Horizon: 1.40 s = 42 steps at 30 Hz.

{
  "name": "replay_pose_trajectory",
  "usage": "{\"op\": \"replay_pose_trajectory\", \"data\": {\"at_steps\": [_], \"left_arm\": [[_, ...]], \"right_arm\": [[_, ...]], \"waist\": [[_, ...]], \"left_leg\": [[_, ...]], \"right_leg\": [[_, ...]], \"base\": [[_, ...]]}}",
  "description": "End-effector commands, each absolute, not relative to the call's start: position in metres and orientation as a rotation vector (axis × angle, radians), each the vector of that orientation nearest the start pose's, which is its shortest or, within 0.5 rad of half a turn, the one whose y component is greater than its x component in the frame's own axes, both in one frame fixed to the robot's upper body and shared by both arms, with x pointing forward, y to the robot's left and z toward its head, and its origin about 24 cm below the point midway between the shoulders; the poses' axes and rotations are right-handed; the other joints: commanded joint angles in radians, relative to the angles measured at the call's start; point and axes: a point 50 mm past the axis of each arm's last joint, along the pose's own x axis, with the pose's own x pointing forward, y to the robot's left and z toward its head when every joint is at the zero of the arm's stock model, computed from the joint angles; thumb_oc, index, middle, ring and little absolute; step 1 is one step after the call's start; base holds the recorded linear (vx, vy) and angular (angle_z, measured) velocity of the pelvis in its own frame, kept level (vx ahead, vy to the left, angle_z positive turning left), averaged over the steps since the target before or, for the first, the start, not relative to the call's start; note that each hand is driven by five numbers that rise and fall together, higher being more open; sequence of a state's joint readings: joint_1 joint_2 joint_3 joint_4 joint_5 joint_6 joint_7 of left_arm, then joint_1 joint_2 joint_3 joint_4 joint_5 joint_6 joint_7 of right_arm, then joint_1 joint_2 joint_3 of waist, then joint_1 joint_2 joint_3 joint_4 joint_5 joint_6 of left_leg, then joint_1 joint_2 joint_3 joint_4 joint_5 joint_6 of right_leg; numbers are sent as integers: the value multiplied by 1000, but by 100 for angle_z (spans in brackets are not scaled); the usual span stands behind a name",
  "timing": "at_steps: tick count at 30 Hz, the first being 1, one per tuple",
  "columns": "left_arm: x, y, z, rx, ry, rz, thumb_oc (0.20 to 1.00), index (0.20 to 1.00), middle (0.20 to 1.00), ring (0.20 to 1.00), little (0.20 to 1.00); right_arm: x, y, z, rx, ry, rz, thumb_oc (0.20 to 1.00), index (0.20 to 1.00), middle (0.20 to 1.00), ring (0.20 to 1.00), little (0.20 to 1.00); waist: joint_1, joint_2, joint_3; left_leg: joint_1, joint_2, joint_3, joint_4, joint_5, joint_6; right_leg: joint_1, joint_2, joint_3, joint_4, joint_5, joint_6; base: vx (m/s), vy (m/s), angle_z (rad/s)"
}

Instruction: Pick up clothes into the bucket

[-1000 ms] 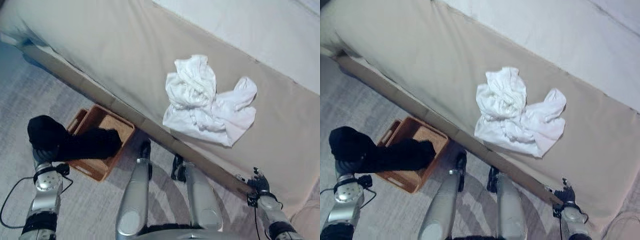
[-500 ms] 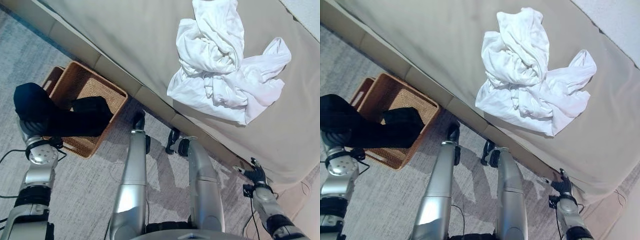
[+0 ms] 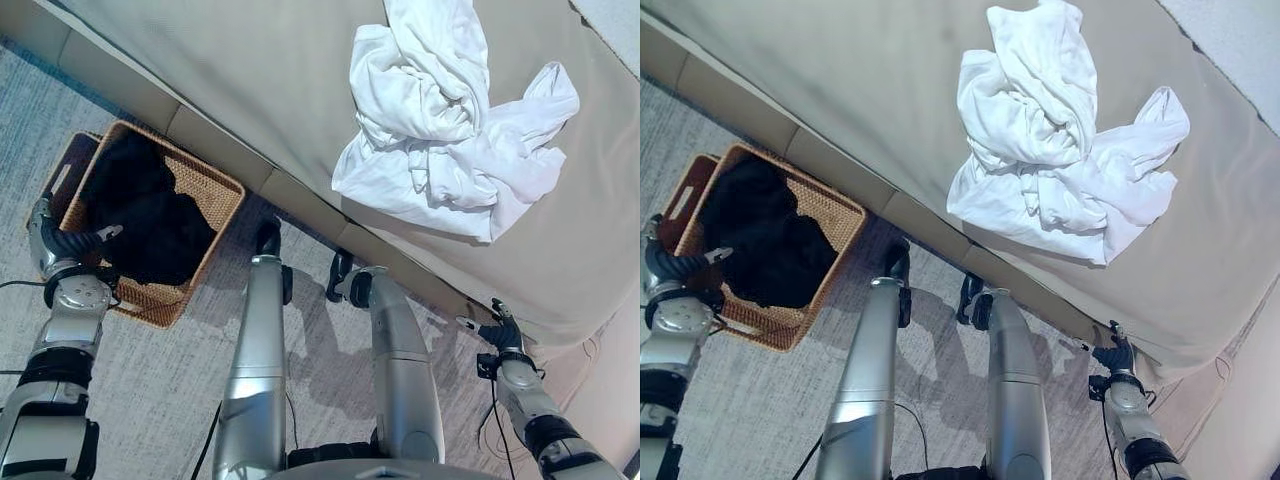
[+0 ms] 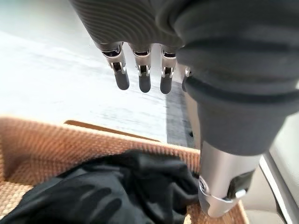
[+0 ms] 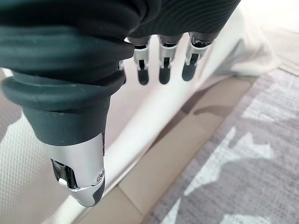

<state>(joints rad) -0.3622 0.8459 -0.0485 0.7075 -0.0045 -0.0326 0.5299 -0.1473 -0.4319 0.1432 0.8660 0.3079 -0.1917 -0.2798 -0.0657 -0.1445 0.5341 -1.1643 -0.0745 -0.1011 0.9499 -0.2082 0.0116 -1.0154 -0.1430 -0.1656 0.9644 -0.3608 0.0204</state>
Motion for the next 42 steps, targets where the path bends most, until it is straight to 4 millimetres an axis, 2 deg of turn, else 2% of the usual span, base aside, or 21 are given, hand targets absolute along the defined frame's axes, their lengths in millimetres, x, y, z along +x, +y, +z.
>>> {"op": "replay_pose_trajectory", "data": {"at_steps": [1, 3, 4, 7, 9, 11, 13, 16, 18, 19, 20, 22, 23, 24, 27, 28, 30, 35, 39, 40, 42], "left_arm": [[272, 396, 114, 1092, 118, 768, 1000, 1000, 1000, 1000, 1000], [271, 396, 108, 1156, 172, 730, 1000, 1000, 1000, 1000, 1000], [266, 398, 96, 1114, 224, 736, 1000, 1000, 1000, 1000, 1000], [261, 394, 87, 1056, 224, 753, 1000, 1000, 1000, 1000, 1000], [252, 389, 66, 866, 242, 819, 1000, 1000, 1000, 1000, 1000], [243, 372, 42, 516, 190, 909, 1000, 1000, 1000, 1000, 1000], [242, 367, 37, 481, 186, 913, 1000, 1000, 1000, 1000, 1000], [249, 346, 30, 225, 98, 896, 1000, 1000, 1000, 1000, 1000], [254, 331, 16, 82, 113, 868, 1000, 1000, 1000, 1000, 1000], [253, 312, 0, -29, 140, 801, 1000, 1000, 1000, 1000, 1000], [254, 311, 0, -30, 139, 801, 1000, 1000, 1000, 1000, 1000], [257, 283, -17, -73, 188, 653, 1000, 1000, 1000, 1000, 1000], [257, 283, -17, -73, 188, 653, 1000, 1000, 1000, 1000, 1000], [250, 265, -39, -138, 282, 559, 1000, 1000, 1000, 1000, 1000], [242, 254, -54, -143, 341, 473, 1000, 1000, 1000, 1000, 1000], [228, 244, -73, -127, 442, 415, 1000, 1000, 1000, 1000, 1000], [222, 241, -80, -107, 482, 398, 1000, 1000, 1000, 1000, 1000], [185, 235, -109, -9, 648, 313, 1000, 1000, 1000, 1000, 1000], [157, 234, -124, 7, 738, 350, 1000, 1000, 1000, 1000, 1000], [147, 231, -129, 21, 766, 340, 1000, 1000, 1000, 1000, 1000], [142, 229, -131, 38, 782, 323, 1000, 1000, 1000, 1000, 1000]], "right_arm": [[212, -299, -63, -292, 517, -448, 1000, 1000, 1000, 1000, 1000], [211, -300, -63, -300, 522, -442, 1000, 1000, 1000, 1000, 1000], [212, -300, -64, -299, 529, -434, 1000, 1000, 1000, 1000, 1000], [211, -299, -65, -293, 532, -433, 1000, 1000, 1000, 1000, 1000], [211, -295, -67, -283, 542, -433, 1000, 1000, 1000, 1000, 1000], [216, -288, -66, -268, 524, -441, 1000, 1000, 1000, 1000, 1000], [217, -287, -65, -268, 519, -442, 1000, 1000, 1000, 1000, 1000], [228, -284, -55, -218, 446, -469, 1000, 1000, 1000, 1000, 1000], [238, -280, -47, -167, 385, -492, 1000, 1000, 1000, 1000, 1000], [244, -278, -42, -144, 353, -490, 1000, 1000, 1000, 1000, 1000], [244, -278, -42, -144, 351, -490, 1000, 1000, 1000, 1000, 1000], [250, -275, -36, -89, 309, -499, 1000, 1000, 1000, 1000, 1000], [250, -275, -36, -89, 308, -499, 1000, 1000, 1000, 1000, 1000], [250, -272, -37, -46, 301, -479, 1000, 1000, 1000, 1000, 1000], [245, -272, -40, -12, 307, -472, 1000, 1000, 1000, 1000, 1000], [242, -269, -43, 28, 314, -449, 1000, 1000, 1000, 1000, 1000], [239, -269, -45, 30, 317, -439, 1000, 1000, 1000, 1000, 1000], [230, -268, -48, 61, 331, -383, 1000, 1000, 1000, 1000, 1000], [241, -266, -22, -73, 219, -313, 1000, 1000, 1000, 1000, 1000], [249, -266, -2, -217, 140, -276, 1000, 1000, 1000, 1000, 1000], [251, -267, 4, -262, 118, -277, 1000, 1000, 1000, 1000, 1000]], "waist": [[13, -6, -14], [13, -3, -14], [12, 1, -14], [16, 7, -14], [20, 16, -14], [32, 37, -14], [33, 43, -14], [37, 56, -14], [38, 68, -14], [38, 84, -14], [37, 83, -14], [30, 105, -17], [31, 105, -16], [25, 121, -56], [18, 134, -88], [14, 145, -130], [12, 150, -148], [15, 175, -224], [28, 188, -262], [36, 192, -273], [38, 194, -275]], "left_leg": [[95, 7, 5, -14, -88, 51], [106, 11, 11, -32, -77, 50], [115, 12, 11, -53, -64, 51], [130, 14, 16, -77, -51, 48], [154, 15, 22, -103, -37, 46], [233, 18, 42, -181, -12, 40], [255, 20, 49, -200, -4, 40], [354, 18, 65, -296, 33, 32], [433, 14, 73, -373, 62, 23], [509, 15, 80, -449, 91, 17], [496, 16, 88, -461, 126, 21], [634, 21, 98, -584, 167, 8], [635, 21, 98, -584, 167, 8], [704, 26, 104, -656, 191, -1], [772, 28, 109, -715, 204, -7], [837, 34, 112, -767, 215, -15], [863, 36, 115, -789, 223, -18], [974, 44, 125, -848, 227, -30], [1028, 51, 126, -870, 233, -37], [1037, 50, 121, -872, 236, -39], [1042, 50, 118, -873, 235, -39]], "right_leg": [[41, -13, 49, -151, 146, 59], [45, -13, 51, -161, 152, 57], [50, -10, 54, -178, 161, 57], [59, -9, 57, -194, 165, 55], [75, -6, 60, -215, 173, 52], [136, 2, 70, -279, 192, 49], [153, 7, 74, -295, 197, 46], [226, 17, 85, -350, 209, 44], [289, 24, 98, -406, 226, 46], [350, 27, 102, -456, 243, 48], [339, 25, 96, -472, 275, 41], [455, 29, 103, -552, 297, 47], [456, 29, 103, -552, 297, 47], [515, 33, 108, -602, 307, 50], [572, 38, 112, -646, 316, 53], [631, 46, 119, -690, 325, 58], [653, 50, 122, -713, 334, 58], [767, 62, 128, -796, 344, 63], [837, 64, 115, -833, 343, 60], [853, 64, 106, -840, 340, 58], [861, 64, 104, -842, 338, 57]], "base": [[-60, 16, -11], [-58, -2, -10], [-38, -22, -9], [-47, -25, -9], [-53, -35, -7], [-77, -42, -1], [-43, -17, -12], [-30, -47, -26], [-23, -74, -14], [-98, -58, -5], [-97, -64, -17], [-22, -72, -23], [110, -92, -17], [125, -63, -12], [115, -58, -12], [188, -89, -12], [140, -74, -9], [105, -77, -15], [94, -86, -2], [66, -91, 4], [37, -57, 13]]}}
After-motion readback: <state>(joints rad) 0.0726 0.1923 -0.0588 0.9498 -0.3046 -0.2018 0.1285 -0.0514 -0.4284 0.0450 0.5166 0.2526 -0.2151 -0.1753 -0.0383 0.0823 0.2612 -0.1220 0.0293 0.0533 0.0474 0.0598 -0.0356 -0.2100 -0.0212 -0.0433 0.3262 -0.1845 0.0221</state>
